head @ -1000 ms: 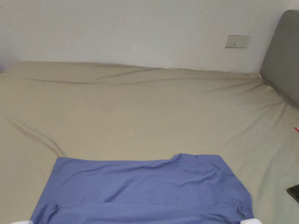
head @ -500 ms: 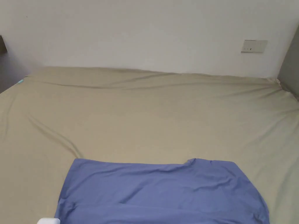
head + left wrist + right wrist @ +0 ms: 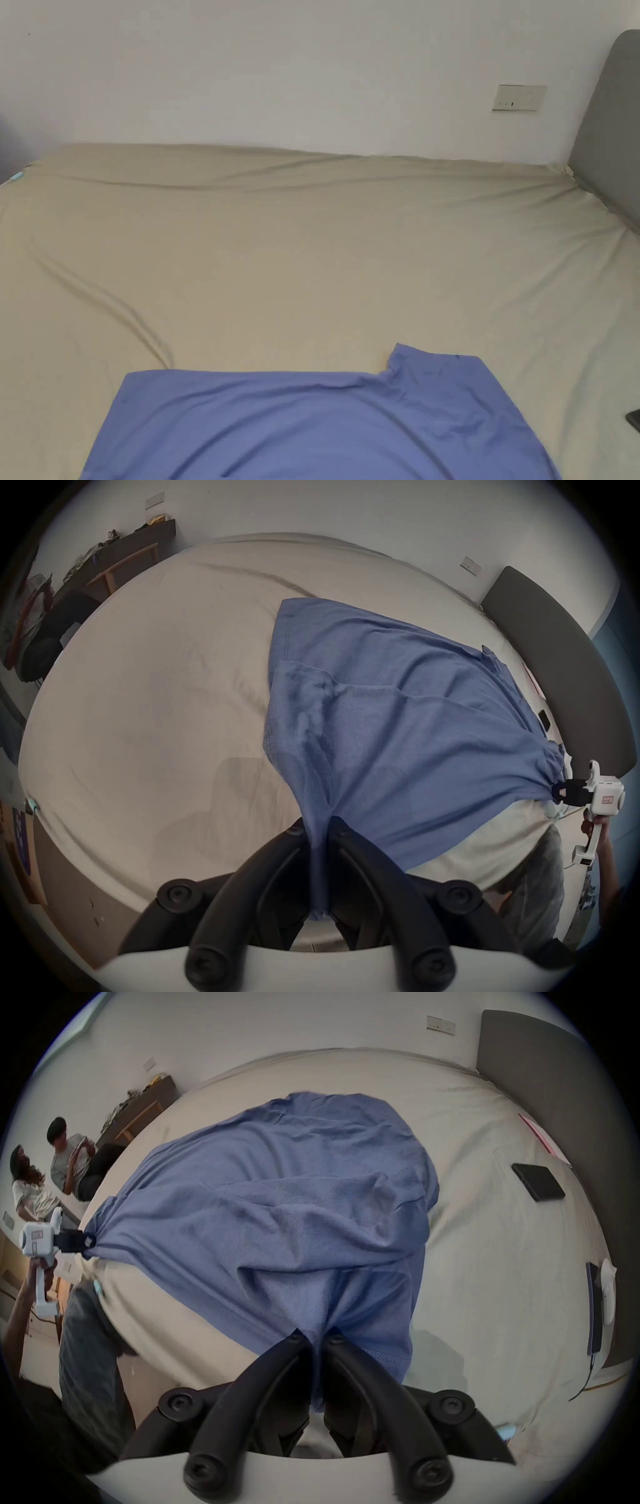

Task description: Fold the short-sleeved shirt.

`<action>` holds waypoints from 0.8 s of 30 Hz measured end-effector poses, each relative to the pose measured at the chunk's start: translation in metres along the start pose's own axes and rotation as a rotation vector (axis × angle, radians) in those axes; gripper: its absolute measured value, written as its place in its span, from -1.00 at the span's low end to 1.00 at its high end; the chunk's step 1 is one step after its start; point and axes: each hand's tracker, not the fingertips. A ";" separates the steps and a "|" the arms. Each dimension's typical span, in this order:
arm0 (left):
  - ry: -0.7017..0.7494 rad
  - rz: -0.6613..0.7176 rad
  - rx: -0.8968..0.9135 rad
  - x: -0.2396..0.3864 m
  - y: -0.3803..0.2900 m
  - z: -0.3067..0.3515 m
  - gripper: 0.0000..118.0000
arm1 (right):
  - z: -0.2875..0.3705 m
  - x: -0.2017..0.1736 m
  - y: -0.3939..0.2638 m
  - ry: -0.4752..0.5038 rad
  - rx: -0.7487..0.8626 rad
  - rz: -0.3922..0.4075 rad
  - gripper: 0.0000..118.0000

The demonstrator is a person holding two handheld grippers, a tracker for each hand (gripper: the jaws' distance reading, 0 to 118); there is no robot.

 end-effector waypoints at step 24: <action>0.168 -0.006 0.352 -0.014 0.031 0.033 0.97 | 0.056 0.016 -0.038 -0.185 0.231 0.020 0.41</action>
